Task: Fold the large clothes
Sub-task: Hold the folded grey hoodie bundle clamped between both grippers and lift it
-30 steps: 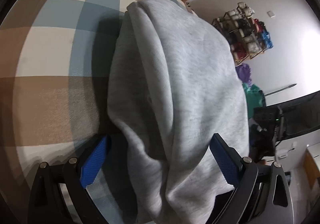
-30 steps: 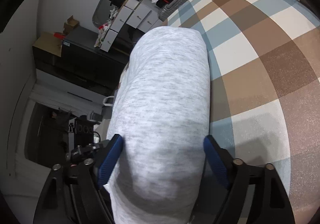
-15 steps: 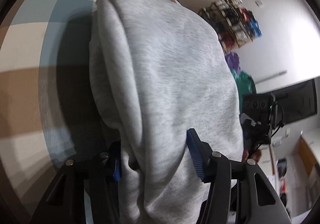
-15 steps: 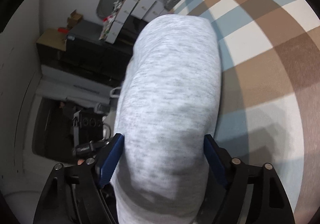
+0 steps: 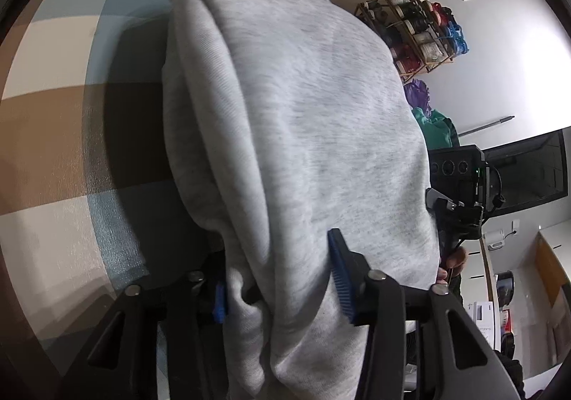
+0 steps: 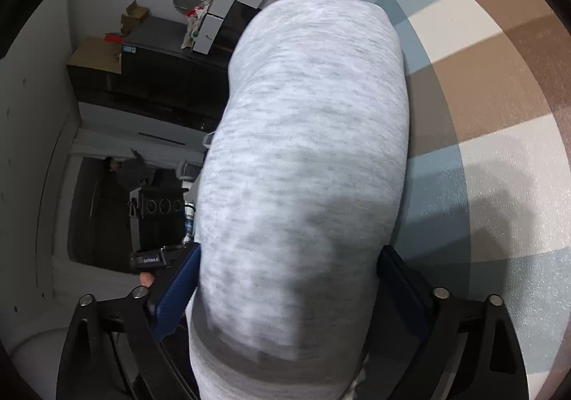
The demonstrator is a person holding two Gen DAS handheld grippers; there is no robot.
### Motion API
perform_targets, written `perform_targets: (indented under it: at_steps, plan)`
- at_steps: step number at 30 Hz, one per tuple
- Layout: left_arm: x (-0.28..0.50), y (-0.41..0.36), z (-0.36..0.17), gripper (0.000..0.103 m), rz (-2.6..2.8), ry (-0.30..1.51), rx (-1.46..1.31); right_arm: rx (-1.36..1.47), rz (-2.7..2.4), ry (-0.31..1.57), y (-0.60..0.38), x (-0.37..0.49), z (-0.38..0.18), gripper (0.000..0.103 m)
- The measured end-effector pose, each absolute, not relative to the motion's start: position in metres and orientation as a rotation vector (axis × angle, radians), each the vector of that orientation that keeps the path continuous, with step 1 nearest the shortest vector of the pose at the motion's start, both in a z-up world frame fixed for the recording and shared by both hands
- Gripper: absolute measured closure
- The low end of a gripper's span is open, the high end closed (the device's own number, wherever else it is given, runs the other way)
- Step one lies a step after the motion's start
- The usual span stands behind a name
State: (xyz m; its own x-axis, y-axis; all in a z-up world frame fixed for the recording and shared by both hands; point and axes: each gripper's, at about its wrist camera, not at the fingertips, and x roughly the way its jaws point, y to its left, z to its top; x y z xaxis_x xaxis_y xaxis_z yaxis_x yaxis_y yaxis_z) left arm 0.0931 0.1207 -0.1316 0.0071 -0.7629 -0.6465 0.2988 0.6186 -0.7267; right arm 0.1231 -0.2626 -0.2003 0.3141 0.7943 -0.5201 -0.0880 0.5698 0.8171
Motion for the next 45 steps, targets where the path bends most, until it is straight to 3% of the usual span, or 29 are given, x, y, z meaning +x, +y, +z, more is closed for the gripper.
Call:
perform_targets:
  at_steps: [2,4,12,17,32,45]
  plan:
    - [0.09,0.118,-0.123,0.073,-0.894,1.291,-0.433,0.763,0.678,1.074,-0.265,0.118,-0.191,0.022]
    - [0.084,0.121,-0.116,0.074,-0.916,1.263,-0.445,0.773,0.7,1.051,-0.265,0.114,-0.185,0.024]
    - [0.092,0.118,-0.131,0.074,-0.868,1.306,-0.445,0.815,0.697,1.067,-0.275,0.122,-0.205,0.02]
    - [0.086,0.121,-0.117,0.076,-0.875,1.266,-0.443,0.801,0.692,1.022,-0.269,0.114,-0.191,0.025]
    - [0.047,0.152,-0.015,0.077,-0.84,1.118,-0.393,0.871,0.884,0.843,-0.237,0.093,-0.122,0.027]
    - [-0.008,0.266,0.094,0.076,-0.695,0.964,-0.356,0.779,1.089,0.782,-0.112,0.108,-0.005,0.027]
